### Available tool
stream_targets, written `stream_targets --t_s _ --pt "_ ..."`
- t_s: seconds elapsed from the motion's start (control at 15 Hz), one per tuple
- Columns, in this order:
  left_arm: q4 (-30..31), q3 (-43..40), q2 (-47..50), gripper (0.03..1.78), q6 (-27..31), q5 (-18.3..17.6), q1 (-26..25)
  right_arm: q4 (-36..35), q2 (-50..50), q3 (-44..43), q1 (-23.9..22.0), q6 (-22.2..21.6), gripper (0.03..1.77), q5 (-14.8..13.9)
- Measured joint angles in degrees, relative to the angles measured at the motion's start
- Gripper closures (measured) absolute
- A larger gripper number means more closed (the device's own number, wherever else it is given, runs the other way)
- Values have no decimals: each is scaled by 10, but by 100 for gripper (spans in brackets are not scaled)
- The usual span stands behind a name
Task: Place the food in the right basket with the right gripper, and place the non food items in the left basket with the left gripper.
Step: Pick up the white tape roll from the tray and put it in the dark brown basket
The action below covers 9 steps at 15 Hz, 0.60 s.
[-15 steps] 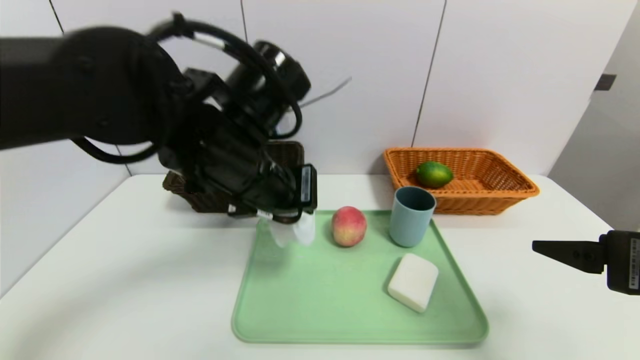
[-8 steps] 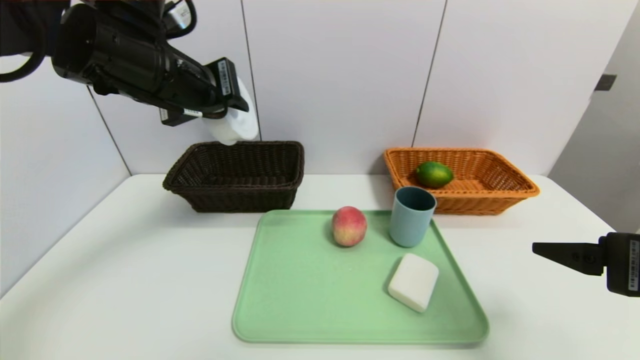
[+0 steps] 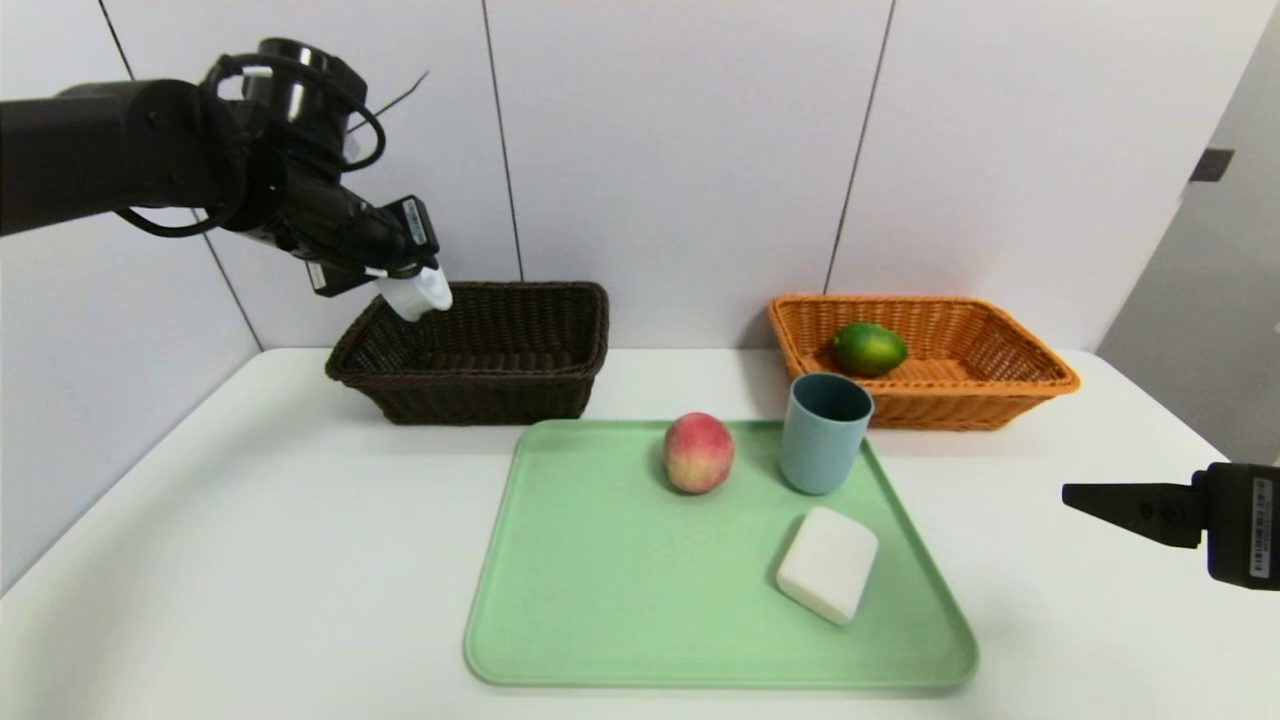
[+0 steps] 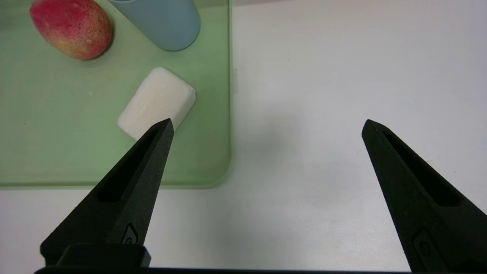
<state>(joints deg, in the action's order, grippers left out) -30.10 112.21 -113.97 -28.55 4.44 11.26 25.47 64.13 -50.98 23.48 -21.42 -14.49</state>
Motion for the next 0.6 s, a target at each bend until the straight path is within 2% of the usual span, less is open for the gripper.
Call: stream_targets --t_s 0.27,0.6 --pt "40 0 -63 122 -6 1 -19 0 4 5 -3 -1 9 -1" --pt "57 0 -107 122 -1 4 -28 -6 12 8 -10 -1 9 -1"
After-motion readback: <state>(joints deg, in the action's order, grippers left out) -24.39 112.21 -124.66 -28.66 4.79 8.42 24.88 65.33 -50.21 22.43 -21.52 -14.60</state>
